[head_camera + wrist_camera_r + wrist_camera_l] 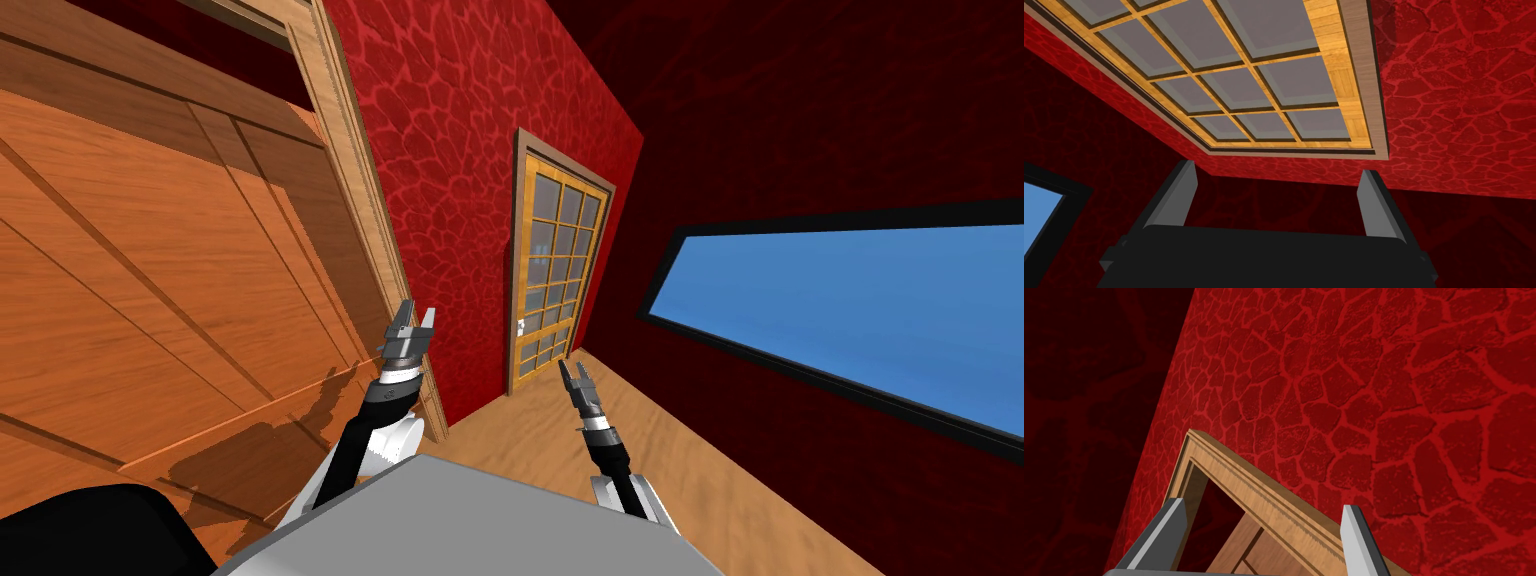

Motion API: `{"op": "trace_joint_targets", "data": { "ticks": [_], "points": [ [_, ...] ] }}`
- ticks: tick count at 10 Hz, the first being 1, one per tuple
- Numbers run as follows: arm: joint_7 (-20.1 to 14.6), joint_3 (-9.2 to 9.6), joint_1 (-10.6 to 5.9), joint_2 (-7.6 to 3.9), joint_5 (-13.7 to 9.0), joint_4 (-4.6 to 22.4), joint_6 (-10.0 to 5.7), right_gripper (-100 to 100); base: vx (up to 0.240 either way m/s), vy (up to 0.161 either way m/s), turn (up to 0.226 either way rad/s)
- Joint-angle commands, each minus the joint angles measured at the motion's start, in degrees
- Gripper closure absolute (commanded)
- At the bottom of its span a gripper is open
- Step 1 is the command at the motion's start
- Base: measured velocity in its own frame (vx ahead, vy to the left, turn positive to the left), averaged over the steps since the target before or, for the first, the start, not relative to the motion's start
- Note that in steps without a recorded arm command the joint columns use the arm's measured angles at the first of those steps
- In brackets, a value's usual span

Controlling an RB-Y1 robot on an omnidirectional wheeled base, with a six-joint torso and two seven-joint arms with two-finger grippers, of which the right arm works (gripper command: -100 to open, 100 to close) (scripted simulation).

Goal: Pull the door open

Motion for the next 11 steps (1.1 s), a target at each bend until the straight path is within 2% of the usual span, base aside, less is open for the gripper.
{"op": "trace_joint_targets", "data": {
  "ticks": [1,10,11],
  "points": [
    [2.13,0.27,-0.56,0.16,1.13,2.58,-0.59,-100,0.073,-0.072,0.095],
    [8.96,0.76,-3.1,0.73,4.67,12.35,-3.08,-100,0.053,-0.055,0.049],
    [10.45,0.87,-3.66,0.9,5.44,14.48,-3.62,-100,0.067,-0.051,0.067]
  ]
}}
